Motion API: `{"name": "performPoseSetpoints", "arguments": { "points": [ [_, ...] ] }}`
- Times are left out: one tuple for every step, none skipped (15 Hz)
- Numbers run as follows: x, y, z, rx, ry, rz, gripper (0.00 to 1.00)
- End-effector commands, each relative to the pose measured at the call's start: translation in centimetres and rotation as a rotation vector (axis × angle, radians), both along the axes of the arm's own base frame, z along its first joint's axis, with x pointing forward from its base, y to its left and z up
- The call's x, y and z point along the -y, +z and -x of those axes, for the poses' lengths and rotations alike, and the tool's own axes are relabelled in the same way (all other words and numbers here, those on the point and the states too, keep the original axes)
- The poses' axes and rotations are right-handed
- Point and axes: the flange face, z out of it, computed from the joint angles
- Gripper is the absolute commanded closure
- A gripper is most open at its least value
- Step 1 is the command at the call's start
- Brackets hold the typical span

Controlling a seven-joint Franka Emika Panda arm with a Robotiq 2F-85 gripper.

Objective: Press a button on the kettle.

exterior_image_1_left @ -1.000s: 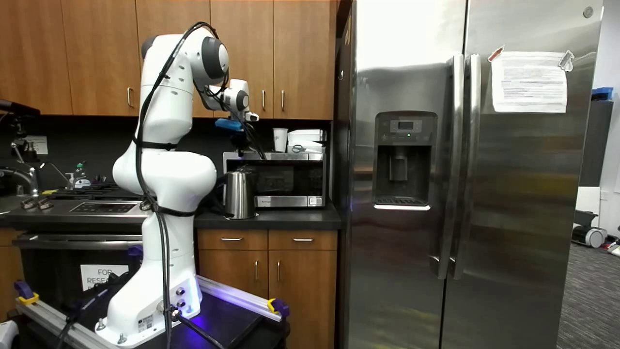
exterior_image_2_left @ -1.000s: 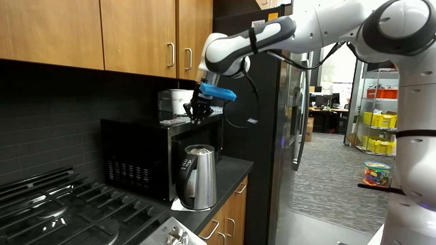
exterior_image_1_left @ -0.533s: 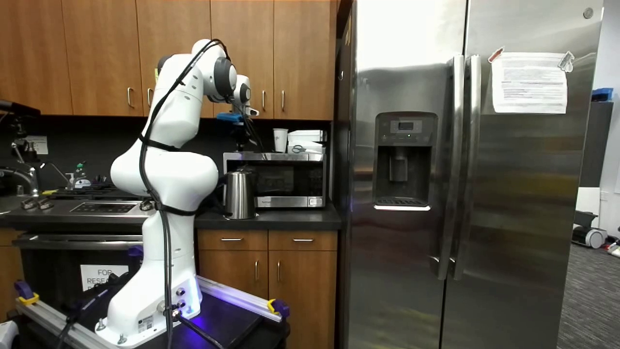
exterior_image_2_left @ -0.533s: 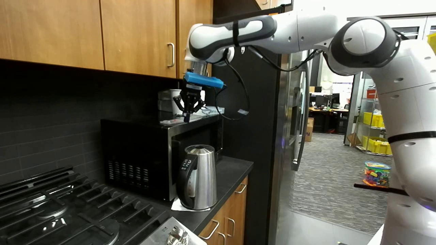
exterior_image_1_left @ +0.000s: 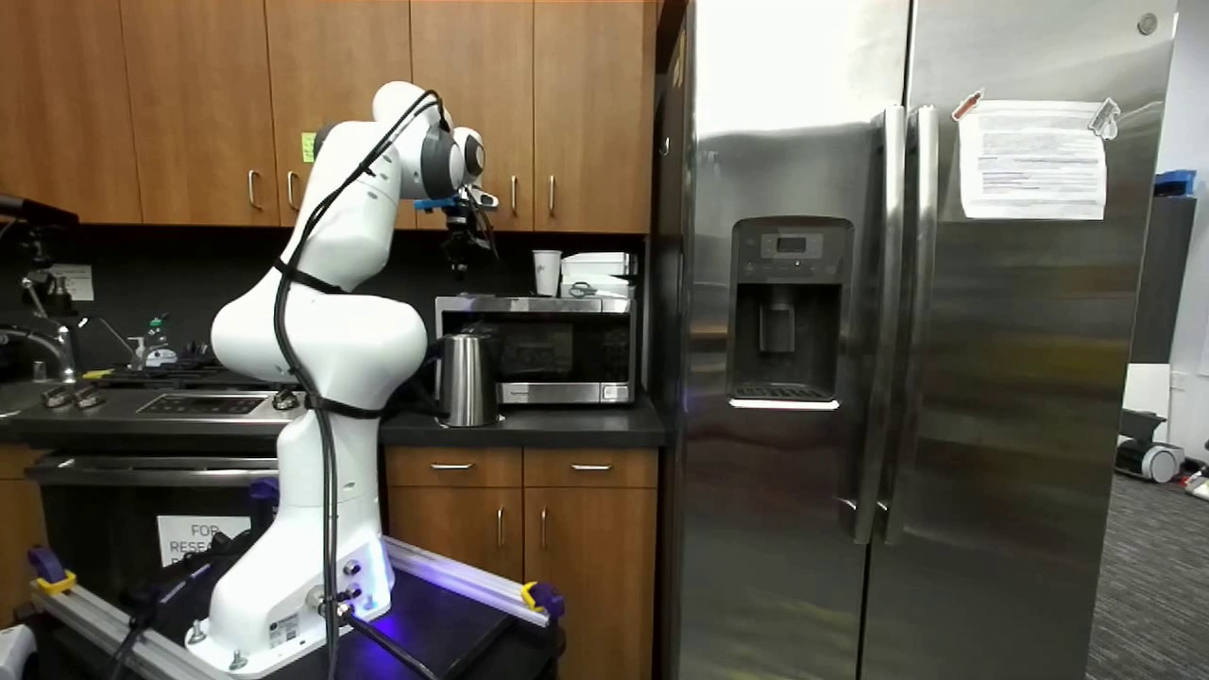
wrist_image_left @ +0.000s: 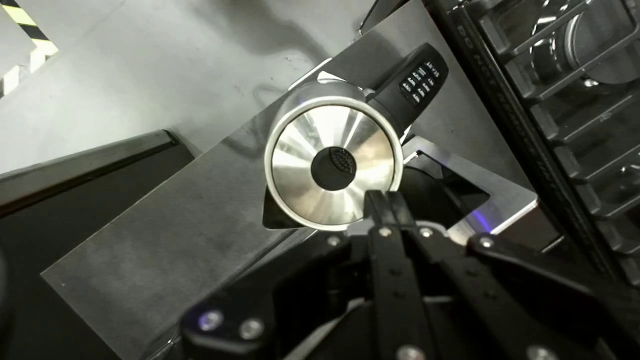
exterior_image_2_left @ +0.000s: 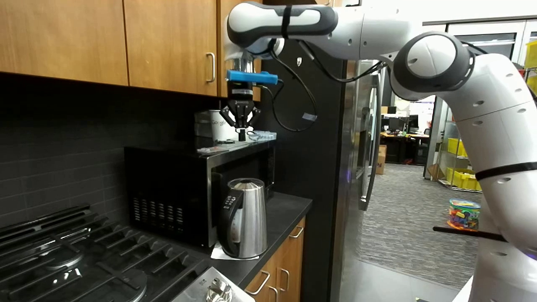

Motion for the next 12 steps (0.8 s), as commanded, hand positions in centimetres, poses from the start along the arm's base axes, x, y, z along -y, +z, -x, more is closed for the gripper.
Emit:
{"name": "performPoseSetpoints", "arguments": {
  "points": [
    [-0.5,-1.7,-2.5,0.005,-0.042,-0.019,1.0],
    [-0.3,-2.7,-3.4,0.008,-0.061,-0.027,1.0],
    [-0.1,-3.7,-4.2,0.006,-0.076,-0.032,1.0],
    [0.1,-4.6,-4.9,-0.001,-0.092,-0.046,1.0],
    [0.3,-5.3,-5.3,-0.005,-0.108,-0.046,1.0],
    [0.6,-5.6,-5.6,-0.005,-0.126,-0.043,1.0],
    [0.9,-5.8,-5.7,-0.007,-0.143,-0.037,1.0],
    [1.3,-5.9,-5.8,-0.01,-0.164,-0.024,1.0],
    [1.7,-5.5,-5.4,-0.014,-0.189,-0.006,1.0],
    [2.0,-4.9,-5.1,-0.016,-0.213,0.004,1.0],
    [2.2,-4.4,-4.6,-0.023,-0.239,0.016,1.0],
    [2.3,-4.0,-4.2,-0.03,-0.257,0.024,1.0]
  ]
}}
